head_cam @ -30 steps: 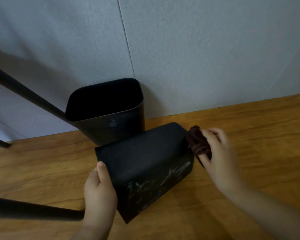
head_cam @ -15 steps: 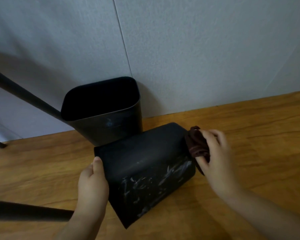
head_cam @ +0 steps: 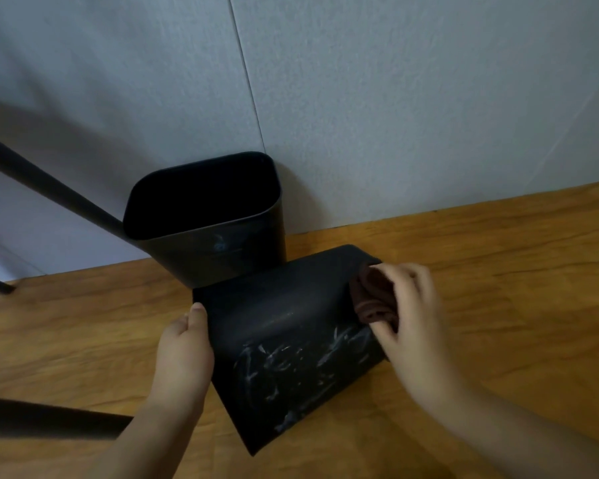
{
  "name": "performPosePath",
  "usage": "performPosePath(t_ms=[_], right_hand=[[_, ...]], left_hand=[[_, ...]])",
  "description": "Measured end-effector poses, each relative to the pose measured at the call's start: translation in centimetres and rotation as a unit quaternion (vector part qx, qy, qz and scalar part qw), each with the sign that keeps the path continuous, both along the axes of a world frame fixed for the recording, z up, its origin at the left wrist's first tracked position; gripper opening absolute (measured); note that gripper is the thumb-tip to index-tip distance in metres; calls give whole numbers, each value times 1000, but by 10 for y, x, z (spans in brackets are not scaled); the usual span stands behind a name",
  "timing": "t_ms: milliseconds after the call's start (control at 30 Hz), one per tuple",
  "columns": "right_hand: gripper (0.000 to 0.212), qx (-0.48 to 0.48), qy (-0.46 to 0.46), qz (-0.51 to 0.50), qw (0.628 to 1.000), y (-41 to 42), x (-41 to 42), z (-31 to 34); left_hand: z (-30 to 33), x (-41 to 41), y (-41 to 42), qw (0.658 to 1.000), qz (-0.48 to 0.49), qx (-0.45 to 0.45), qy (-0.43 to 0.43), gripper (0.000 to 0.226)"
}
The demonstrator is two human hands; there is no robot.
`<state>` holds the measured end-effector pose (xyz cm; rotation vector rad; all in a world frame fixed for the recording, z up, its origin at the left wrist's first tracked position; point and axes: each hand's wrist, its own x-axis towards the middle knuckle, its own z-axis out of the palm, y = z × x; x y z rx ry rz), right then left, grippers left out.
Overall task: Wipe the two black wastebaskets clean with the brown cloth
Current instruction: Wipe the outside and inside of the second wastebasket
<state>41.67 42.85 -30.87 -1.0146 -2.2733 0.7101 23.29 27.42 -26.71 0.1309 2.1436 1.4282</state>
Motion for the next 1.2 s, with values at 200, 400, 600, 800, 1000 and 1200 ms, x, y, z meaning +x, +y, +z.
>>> performPosePath(t_ms=[200,400,600,800,1000,1200], right_hand=[[55,72,-40,166,983,-28,-22,16],[57,62,-53,145,986,-20,-35,22],[60,28,-37,101,994,-27,-42,22],[62,77,-14,187,979,-59,-52,33],[60,83,-39,144,985,-37,-35,25],[61,79,-18,215,973,-55,-43,36]], left_hand=[[6,2,2,1000,-18,23,-11,43],[-8,18,-21,996,-46,67,-47,52],[-16,32,-20,994,-45,100,16,42],[-13,41,-7,989,-69,118,62,39],[-11,39,-11,988,-89,125,27,43],[-8,40,-5,985,-99,128,51,43]])
